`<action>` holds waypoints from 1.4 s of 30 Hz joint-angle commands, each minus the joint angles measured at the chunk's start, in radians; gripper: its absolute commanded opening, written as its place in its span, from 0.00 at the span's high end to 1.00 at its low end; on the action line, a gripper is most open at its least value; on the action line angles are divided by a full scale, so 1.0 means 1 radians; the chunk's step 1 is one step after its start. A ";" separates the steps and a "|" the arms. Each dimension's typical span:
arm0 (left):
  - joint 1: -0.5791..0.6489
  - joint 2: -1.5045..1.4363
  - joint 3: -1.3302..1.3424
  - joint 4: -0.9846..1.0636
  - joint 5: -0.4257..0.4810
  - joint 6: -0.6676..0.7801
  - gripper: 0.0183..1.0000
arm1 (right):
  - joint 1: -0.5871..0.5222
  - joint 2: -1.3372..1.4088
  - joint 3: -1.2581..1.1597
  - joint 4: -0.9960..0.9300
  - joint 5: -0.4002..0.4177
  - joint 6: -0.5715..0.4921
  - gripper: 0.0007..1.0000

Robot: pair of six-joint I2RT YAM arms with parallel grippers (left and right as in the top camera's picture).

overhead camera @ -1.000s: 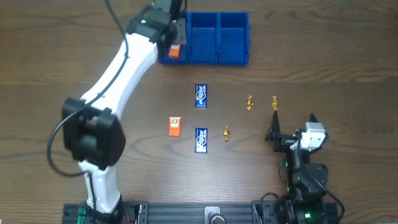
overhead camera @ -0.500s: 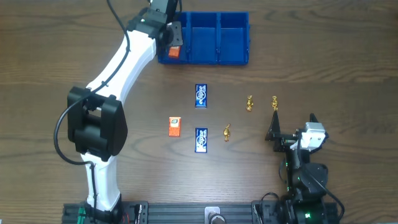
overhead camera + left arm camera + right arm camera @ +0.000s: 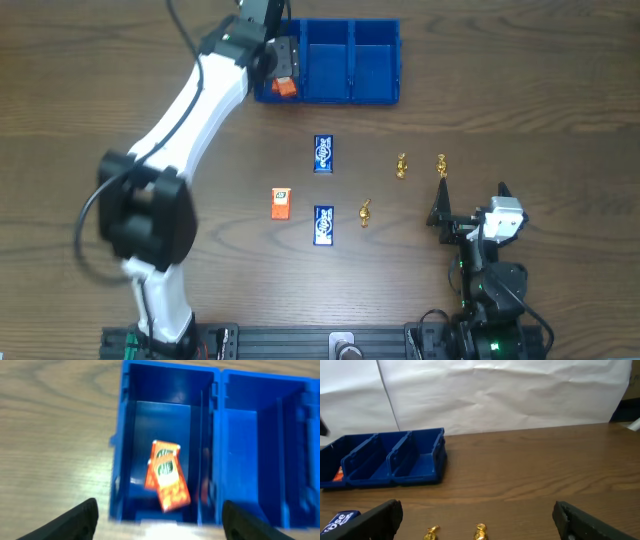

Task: Sort Candies Into Trays

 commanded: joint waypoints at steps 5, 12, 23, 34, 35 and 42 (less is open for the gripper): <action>-0.206 -0.650 -0.533 0.034 -0.057 -0.142 0.17 | -0.005 -0.005 0.000 -0.005 0.009 -0.011 0.00; -0.291 -0.718 -0.911 0.049 -0.061 -0.306 0.19 | -0.005 -0.005 0.000 -0.005 0.009 -0.011 0.00; -0.324 -0.525 -0.979 0.183 -0.034 -0.328 0.21 | -0.005 -0.005 0.000 -0.005 0.009 -0.011 0.00; -0.334 -0.417 -0.978 0.237 -0.030 -0.324 0.25 | -0.005 -0.005 0.000 -0.005 0.009 -0.011 0.00; -0.336 -0.407 -0.978 0.243 -0.030 -0.324 0.25 | -0.005 -0.005 0.000 -0.005 0.009 -0.011 0.00; -0.336 -0.390 -0.978 0.245 -0.027 -0.329 0.47 | -0.005 -0.005 0.000 -0.005 0.009 -0.011 0.00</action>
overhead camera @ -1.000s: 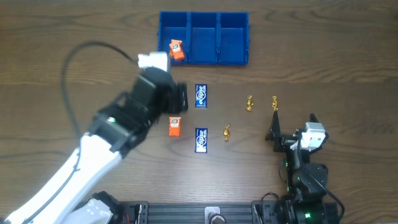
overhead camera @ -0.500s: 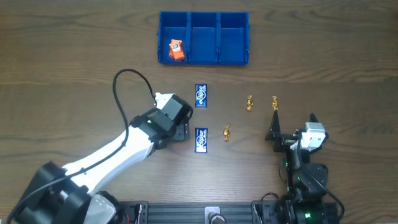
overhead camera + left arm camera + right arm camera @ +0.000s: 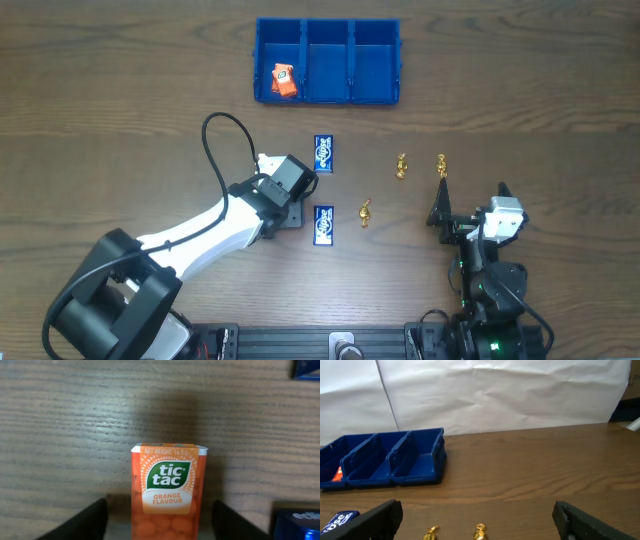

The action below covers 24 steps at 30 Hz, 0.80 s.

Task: Sort Candies Into Trays

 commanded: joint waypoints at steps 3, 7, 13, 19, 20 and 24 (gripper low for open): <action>-0.003 0.017 0.015 0.000 0.000 -0.008 0.58 | -0.005 -0.006 0.000 -0.005 0.006 -0.011 0.00; -0.003 0.016 0.015 0.004 0.000 -0.015 0.63 | -0.005 -0.006 0.000 -0.005 0.006 -0.011 0.00; -0.003 -0.041 0.080 -0.036 -0.039 -0.015 0.65 | -0.005 -0.006 0.000 -0.005 0.006 -0.011 0.00; 0.001 -0.213 0.335 -0.241 -0.270 0.007 0.66 | -0.005 -0.006 0.000 -0.005 0.006 -0.011 0.00; 0.006 -0.224 0.394 -0.257 -0.300 0.034 0.66 | -0.005 -0.006 0.000 -0.005 0.006 -0.011 0.00; 0.056 -0.175 0.637 -0.271 -0.349 0.167 0.66 | -0.005 -0.006 0.000 -0.005 0.006 -0.011 0.00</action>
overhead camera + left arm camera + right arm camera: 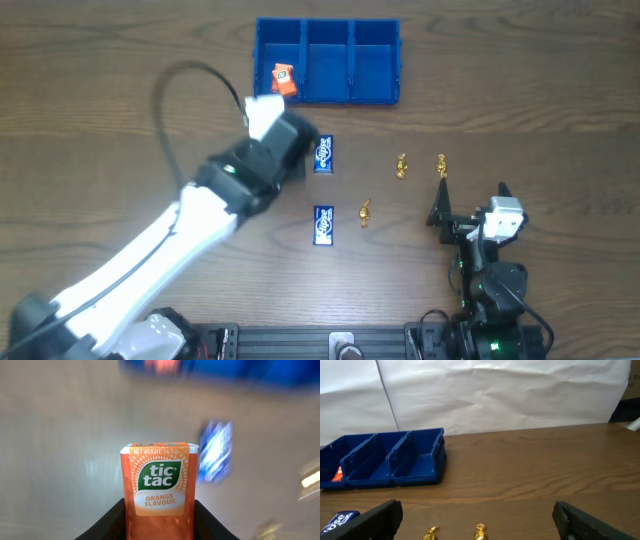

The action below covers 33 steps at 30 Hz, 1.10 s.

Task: Sort Candies Into Trays

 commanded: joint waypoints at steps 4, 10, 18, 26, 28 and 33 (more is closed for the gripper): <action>0.132 0.173 0.487 -0.009 -0.155 0.219 0.66 | -0.005 -0.006 0.000 -0.005 0.006 -0.011 0.00; 0.252 0.505 0.738 -0.025 0.053 0.258 0.65 | -0.005 -0.006 0.000 -0.005 0.006 -0.011 0.00; 0.325 0.723 0.857 -0.042 0.178 0.251 0.65 | -0.005 -0.006 0.000 -0.005 0.006 -0.011 0.00; 0.337 0.788 0.879 -0.030 0.207 0.304 0.66 | -0.005 -0.006 0.000 -0.005 0.006 -0.011 0.00; 0.337 0.795 0.879 -0.031 0.207 0.308 0.65 | -0.005 -0.006 0.000 -0.005 0.006 -0.011 0.00; 0.335 0.799 0.879 -0.044 0.207 0.335 0.65 | -0.005 -0.006 0.000 -0.005 0.006 -0.011 0.00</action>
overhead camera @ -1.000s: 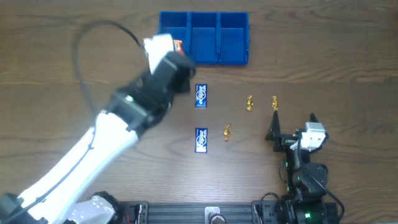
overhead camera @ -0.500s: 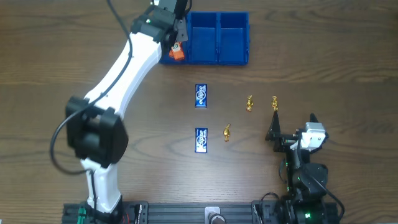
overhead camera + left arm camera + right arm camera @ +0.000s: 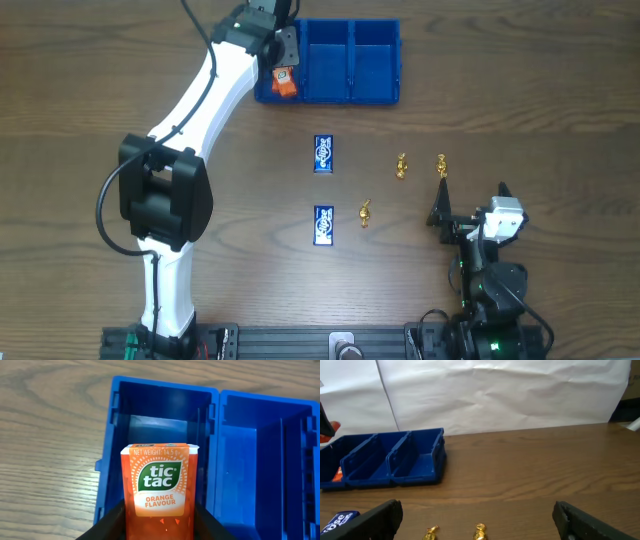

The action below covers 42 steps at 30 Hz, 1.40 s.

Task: Sort Candies Into Trays

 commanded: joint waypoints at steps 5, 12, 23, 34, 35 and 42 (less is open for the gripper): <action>0.001 0.032 0.026 -0.028 0.008 0.062 0.62 | -0.005 -0.005 0.000 -0.005 0.006 -0.011 0.00; 0.000 0.002 0.026 -0.051 0.054 0.064 0.11 | -0.005 -0.005 0.000 -0.005 0.006 -0.011 0.00; -0.006 -0.704 -0.381 0.209 -0.084 0.100 0.00 | -0.005 -0.005 0.000 -0.005 0.006 -0.011 0.00; 0.116 -1.599 -1.184 0.479 -0.005 0.268 0.00 | -0.005 -0.005 0.000 -0.005 0.006 -0.011 0.00; 0.130 -1.667 -1.234 0.479 0.005 0.286 0.00 | -0.005 -0.005 0.000 -0.005 0.006 -0.011 0.00; 0.248 -2.040 -1.562 0.556 0.042 0.347 0.00 | -0.005 -0.005 0.000 -0.005 0.006 -0.011 0.00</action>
